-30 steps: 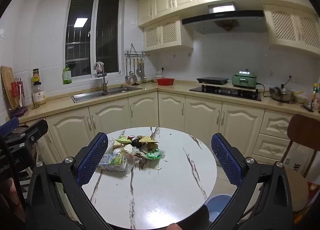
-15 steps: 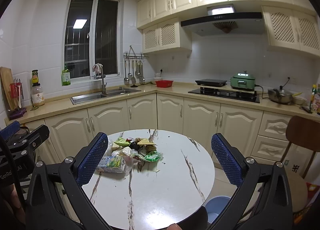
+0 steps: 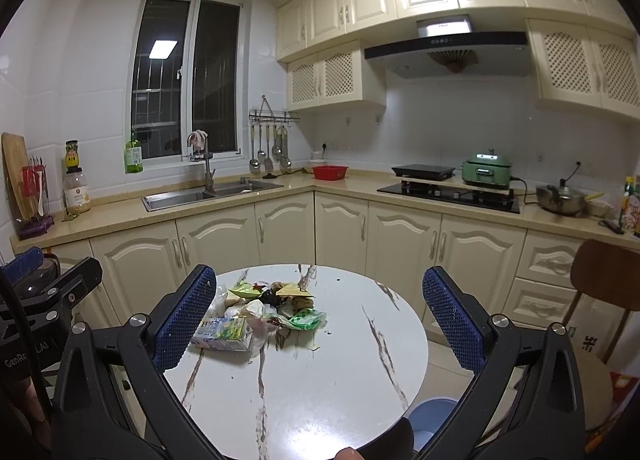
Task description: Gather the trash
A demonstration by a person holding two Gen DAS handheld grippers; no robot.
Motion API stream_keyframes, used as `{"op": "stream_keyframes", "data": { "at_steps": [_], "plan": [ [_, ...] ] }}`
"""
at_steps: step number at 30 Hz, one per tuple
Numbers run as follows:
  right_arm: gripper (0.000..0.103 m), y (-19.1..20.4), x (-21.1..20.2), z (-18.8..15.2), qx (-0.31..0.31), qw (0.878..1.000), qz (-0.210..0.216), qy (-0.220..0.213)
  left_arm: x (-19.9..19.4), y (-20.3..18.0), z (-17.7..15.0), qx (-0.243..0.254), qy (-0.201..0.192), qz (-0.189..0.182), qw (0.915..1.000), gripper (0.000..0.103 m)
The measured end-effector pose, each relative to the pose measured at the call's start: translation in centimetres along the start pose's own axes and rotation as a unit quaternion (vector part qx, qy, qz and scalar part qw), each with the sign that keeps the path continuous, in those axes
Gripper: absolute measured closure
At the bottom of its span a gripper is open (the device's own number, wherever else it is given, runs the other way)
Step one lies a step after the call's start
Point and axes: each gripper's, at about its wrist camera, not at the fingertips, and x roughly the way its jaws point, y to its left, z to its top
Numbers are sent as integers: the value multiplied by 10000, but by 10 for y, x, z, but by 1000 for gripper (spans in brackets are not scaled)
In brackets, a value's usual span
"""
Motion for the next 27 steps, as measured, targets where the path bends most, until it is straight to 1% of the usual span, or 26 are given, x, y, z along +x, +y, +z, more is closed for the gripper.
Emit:
{"op": "stream_keyframes", "data": {
  "at_steps": [6,14,23,27],
  "plan": [
    [0,4,7,4,-57,10000,45,44,2,1,0,-36,1,24,10000,1],
    [0,12,27,6,-135,9996,153,198,26,9,2,-105,227,104,9996,1],
    [0,17,75,6,-218,9978,261,570,82,16,-3,-109,801,188,9966,1],
    [0,14,101,-1,-197,9962,280,806,114,19,-8,-171,1150,140,9931,1]
  ]
}}
